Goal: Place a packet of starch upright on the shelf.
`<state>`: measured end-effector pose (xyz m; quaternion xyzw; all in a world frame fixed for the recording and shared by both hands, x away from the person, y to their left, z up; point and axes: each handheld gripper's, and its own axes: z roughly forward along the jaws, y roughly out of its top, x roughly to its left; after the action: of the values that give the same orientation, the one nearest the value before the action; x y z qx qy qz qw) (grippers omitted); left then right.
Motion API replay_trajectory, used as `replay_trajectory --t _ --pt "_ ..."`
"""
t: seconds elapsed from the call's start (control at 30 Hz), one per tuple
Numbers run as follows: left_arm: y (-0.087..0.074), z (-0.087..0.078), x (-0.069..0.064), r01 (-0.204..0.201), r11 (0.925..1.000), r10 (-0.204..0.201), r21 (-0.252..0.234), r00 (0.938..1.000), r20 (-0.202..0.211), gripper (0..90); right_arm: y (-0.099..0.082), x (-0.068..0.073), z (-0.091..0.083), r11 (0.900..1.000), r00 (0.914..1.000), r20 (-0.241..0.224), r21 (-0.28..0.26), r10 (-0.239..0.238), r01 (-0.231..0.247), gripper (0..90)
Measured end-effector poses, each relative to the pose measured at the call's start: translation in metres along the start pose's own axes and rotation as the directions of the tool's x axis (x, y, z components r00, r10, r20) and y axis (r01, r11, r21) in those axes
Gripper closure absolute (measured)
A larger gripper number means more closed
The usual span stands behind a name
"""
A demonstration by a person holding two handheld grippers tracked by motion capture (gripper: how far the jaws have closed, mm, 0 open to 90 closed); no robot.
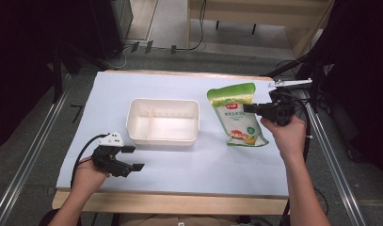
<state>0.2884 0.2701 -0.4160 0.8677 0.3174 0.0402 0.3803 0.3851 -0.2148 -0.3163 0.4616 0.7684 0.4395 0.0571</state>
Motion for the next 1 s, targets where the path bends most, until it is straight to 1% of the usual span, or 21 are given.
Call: replay_trajectory --t 0.03,0.17,0.2,0.23,0.3,0.37,0.53,0.57,0.6,0.63,0.67,0.7,0.83,0.87,0.9,0.93,1.0 --pt "0.0 0.0 0.0 0.003 1.0 -0.003 0.004 1.0 -0.002 22.7 0.003 0.002 0.0 1.0 1.0 0.006 -0.004 -0.006 0.006 89.0" --pt "0.0 0.0 0.0 0.005 1.0 -0.005 0.007 1.0 0.004 22.8 0.008 0.006 0.002 0.9998 0.9999 0.004 -0.008 -0.015 0.015 89.0" --pt "0.0 0.0 0.0 0.003 1.0 -0.003 0.009 1.0 0.008 22.8 0.01 0.008 0.003 0.9998 0.9999 -0.001 -0.007 -0.017 0.017 89.0" --pt "0.0 0.001 0.0 0.003 0.9999 -0.004 0.012 0.9999 0.01 22.8 0.015 0.011 0.006 0.9996 0.9995 -0.009 -0.007 -0.029 0.029 89.0" --pt "0.0 0.001 0.0 0.003 0.9999 -0.004 0.01 0.9999 0.013 22.8 0.017 0.013 0.007 0.9995 0.9995 -0.011 -0.006 -0.03 0.03 89.0" --pt "0.0 0.001 -0.001 0.003 0.9999 -0.003 0.011 0.9999 0.013 22.9 0.027 0.019 0.008 0.9989 0.9987 -0.021 -0.008 -0.046 0.046 89.0" --pt "0.0 0.002 -0.001 -0.004 0.9999 0.004 0.011 0.9999 0.014 22.9 0.038 0.029 0.006 0.9975 0.9973 -0.027 -0.018 -0.068 0.068 89.0" --pt "0.001 0.002 -0.001 -0.008 0.9999 0.008 0.012 0.9999 0.011 22.9 0.044 0.033 0.006 0.9971 0.9966 -0.036 -0.017 -0.074 0.074 89.0" --pt "0.001 0.002 -0.001 -0.008 0.9999 0.008 0.012 0.9999 0.011 22.9 0.044 0.033 0.006 0.9971 0.9966 -0.036 -0.017 -0.074 0.074 89.0" --pt "0.0 0.003 -0.001 -0.01 0.9999 0.01 0.013 0.9999 0.005 22.9 0.049 0.036 0.005 0.9969 0.996 -0.043 -0.017 -0.078 0.077 89.0" --pt "0.0 0.003 -0.001 -0.01 0.9999 0.01 0.013 0.9999 0.005 22.9 0.049 0.036 0.005 0.9969 0.996 -0.043 -0.017 -0.078 0.077 89.0" --pt "0.001 0.002 -0.001 -0.008 0.9998 0.008 0.017 1.0 0.003 22.9 0.056 0.04 0.004 0.9966 0.9956 -0.047 -0.02 -0.081 0.08 89.0" --pt "0.0 0.002 -0.001 -0.002 0.9999 0.002 0.013 1.0 0.001 22.9 0.068 0.047 0.001 0.9954 0.9945 -0.046 -0.023 -0.094 0.093 89.0" --pt "0.0 0.002 -0.001 -0.002 0.9999 0.002 0.013 1.0 0.001 22.9 0.068 0.047 0.001 0.9954 0.9945 -0.046 -0.023 -0.094 0.093 89.0" --pt "0.0 0.001 -0.001 -0.003 0.9999 0.003 0.015 1.0 0.001 22.9 0.076 0.052 0.0 0.9946 0.9936 -0.049 -0.024 -0.102 0.101 89.0" --pt "0.0 0.001 -0.001 -0.003 0.9999 0.003 0.014 1.0 0.001 22.9 0.076 0.052 0.0 0.9946 0.9936 -0.049 -0.024 -0.102 0.101 89.0" --pt "0.0 0.002 -0.001 -0.002 0.9999 0.002 0.011 1.0 0.004 22.9 0.081 0.056 0.0 0.9941 0.993 -0.05 -0.023 -0.107 0.106 89.0"
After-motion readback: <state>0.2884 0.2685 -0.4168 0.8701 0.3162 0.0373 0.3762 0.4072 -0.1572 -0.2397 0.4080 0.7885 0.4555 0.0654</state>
